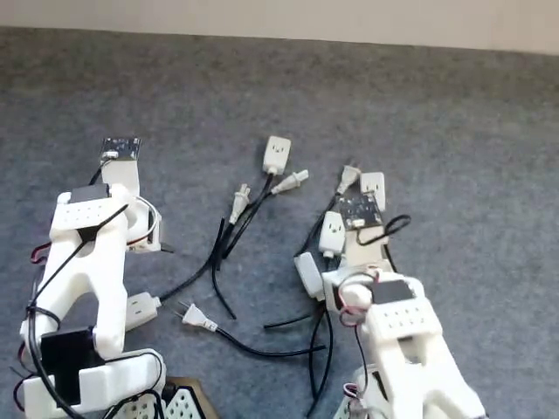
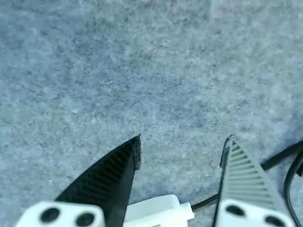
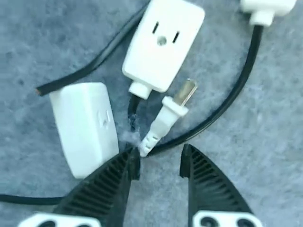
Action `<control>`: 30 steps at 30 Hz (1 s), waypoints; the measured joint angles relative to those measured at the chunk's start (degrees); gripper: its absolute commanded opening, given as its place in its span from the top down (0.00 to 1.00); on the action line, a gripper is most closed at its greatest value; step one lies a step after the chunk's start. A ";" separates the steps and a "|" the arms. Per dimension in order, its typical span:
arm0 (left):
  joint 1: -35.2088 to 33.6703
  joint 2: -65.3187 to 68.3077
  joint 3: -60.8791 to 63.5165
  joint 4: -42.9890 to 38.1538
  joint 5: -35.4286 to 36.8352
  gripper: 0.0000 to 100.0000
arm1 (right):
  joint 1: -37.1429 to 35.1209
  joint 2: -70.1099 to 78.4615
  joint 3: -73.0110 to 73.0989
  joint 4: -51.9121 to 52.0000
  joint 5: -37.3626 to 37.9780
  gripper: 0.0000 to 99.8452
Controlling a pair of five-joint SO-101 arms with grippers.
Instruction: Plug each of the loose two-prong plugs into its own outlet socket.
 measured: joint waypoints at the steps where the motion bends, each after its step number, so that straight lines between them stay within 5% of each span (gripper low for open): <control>1: 0.00 0.00 0.00 0.00 0.00 0.72 | 0.00 2.55 -1.32 0.00 0.00 0.85; 13: 0.00 0.00 0.00 0.00 0.00 0.72 | 0.00 9.41 -4.22 -8.53 -5.45 0.85; 19: 0.00 0.00 0.00 0.00 0.00 0.72 | 0.00 9.58 -1.93 -9.76 -5.71 1.00; 30: 0.00 0.00 0.00 0.00 0.00 0.72 | 0.26 9.58 -1.67 -9.85 -5.45 0.95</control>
